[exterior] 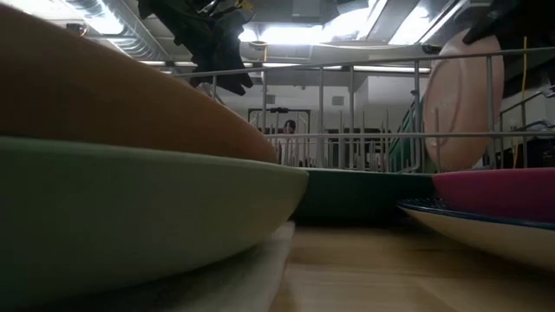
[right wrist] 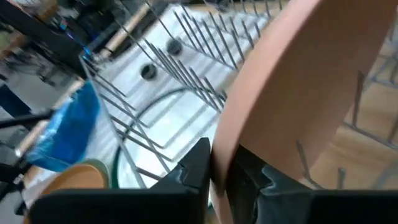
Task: Sort dishes
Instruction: Put the light orange plate in the dish rack
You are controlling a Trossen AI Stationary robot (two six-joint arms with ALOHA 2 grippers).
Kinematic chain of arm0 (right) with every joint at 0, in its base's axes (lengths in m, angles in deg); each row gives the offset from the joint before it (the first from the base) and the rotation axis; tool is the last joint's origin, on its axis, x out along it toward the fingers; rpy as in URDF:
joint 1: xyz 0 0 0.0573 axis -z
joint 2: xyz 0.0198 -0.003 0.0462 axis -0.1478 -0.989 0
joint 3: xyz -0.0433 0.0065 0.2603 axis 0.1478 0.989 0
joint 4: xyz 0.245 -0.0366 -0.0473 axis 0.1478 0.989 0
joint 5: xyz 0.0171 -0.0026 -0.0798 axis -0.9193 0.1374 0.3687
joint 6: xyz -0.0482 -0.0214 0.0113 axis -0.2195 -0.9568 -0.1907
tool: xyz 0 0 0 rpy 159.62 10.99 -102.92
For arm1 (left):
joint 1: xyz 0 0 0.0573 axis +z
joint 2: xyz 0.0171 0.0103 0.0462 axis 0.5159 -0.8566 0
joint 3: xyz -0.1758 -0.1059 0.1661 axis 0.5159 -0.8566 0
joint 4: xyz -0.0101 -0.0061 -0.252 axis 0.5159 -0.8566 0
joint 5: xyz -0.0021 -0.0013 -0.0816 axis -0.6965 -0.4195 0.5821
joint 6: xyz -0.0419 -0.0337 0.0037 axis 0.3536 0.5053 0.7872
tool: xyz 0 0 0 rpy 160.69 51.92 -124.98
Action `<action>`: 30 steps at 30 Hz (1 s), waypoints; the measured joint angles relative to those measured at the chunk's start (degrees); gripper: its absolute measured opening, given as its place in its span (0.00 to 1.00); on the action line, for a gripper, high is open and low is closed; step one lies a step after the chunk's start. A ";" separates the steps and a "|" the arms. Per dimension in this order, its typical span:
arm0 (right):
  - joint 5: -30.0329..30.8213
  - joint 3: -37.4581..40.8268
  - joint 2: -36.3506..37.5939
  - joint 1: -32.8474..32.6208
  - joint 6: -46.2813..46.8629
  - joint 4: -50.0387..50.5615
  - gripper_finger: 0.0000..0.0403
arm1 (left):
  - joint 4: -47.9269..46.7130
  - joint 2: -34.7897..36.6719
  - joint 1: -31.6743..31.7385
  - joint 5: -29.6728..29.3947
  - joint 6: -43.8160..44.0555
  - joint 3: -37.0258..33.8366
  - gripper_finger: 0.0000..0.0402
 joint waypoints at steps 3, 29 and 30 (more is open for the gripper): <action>-4.41 0.00 0.02 2.29 -0.33 0.13 0.16 | -0.01 0.00 0.00 0.00 0.04 0.00 0.35; -21.10 -0.17 5.36 8.79 -2.00 5.67 0.36 | -0.01 0.00 -0.02 0.01 0.28 0.02 0.35; -20.94 -0.17 5.70 8.79 -2.01 5.00 0.36 | -0.01 0.00 -0.02 0.00 0.29 0.02 0.35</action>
